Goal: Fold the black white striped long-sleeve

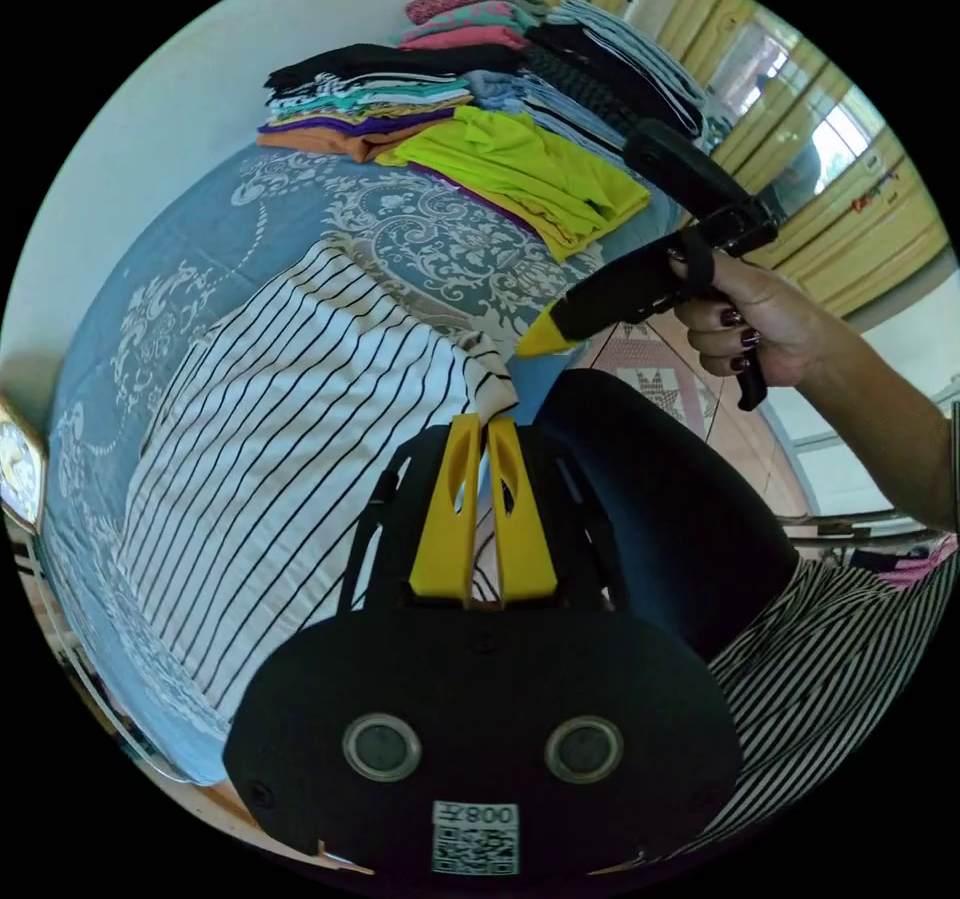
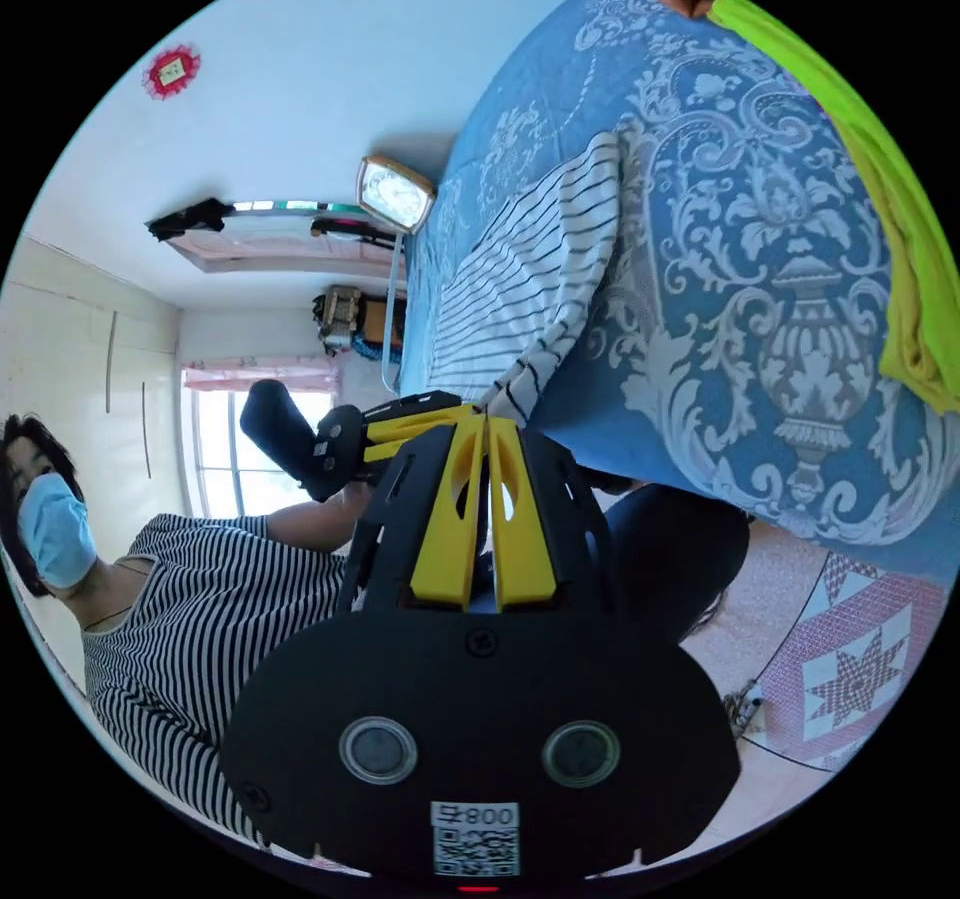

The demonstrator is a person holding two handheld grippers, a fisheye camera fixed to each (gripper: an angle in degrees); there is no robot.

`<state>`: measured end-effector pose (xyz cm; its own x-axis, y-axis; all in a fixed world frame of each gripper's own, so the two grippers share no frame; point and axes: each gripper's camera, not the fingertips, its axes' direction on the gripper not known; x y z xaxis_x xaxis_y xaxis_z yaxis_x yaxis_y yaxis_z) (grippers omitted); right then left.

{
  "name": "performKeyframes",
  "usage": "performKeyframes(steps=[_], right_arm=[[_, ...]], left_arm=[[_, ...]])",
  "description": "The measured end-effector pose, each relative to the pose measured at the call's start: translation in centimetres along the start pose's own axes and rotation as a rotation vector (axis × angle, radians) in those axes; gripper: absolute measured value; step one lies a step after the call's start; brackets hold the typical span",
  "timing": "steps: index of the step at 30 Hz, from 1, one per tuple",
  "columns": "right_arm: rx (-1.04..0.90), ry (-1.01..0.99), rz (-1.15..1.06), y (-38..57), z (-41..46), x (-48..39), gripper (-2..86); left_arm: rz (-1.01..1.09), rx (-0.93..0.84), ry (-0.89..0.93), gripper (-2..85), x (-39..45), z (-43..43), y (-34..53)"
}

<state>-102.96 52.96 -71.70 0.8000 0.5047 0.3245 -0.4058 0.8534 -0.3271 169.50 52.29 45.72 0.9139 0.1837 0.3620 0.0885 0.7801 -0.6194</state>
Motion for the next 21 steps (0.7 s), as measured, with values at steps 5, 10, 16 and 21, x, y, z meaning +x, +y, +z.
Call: performKeyframes(steps=[5, 10, 16, 21], right_arm=[[0.143, -0.024, 0.042, -4.2, -2.1, 2.4, 3.0], [0.137, 0.004, 0.133, -12.3, -0.2, 5.0, 6.5], [0.147, -0.001, 0.191, -20.3, 1.2, 5.6, 6.9], [0.111, 0.028, 0.215, -26.5, 2.4, 5.0, 5.9]], left_arm=[[-0.128, 0.085, 0.110, 1.3, -2.2, -2.9, 0.3], [-0.170, 0.115, 0.164, 1.1, -3.3, -4.1, 0.2], [-0.174, 0.124, 0.205, 1.2, -3.9, -3.6, 0.3], [-0.175, 0.122, 0.241, 1.1, -4.8, -1.9, 0.7]])
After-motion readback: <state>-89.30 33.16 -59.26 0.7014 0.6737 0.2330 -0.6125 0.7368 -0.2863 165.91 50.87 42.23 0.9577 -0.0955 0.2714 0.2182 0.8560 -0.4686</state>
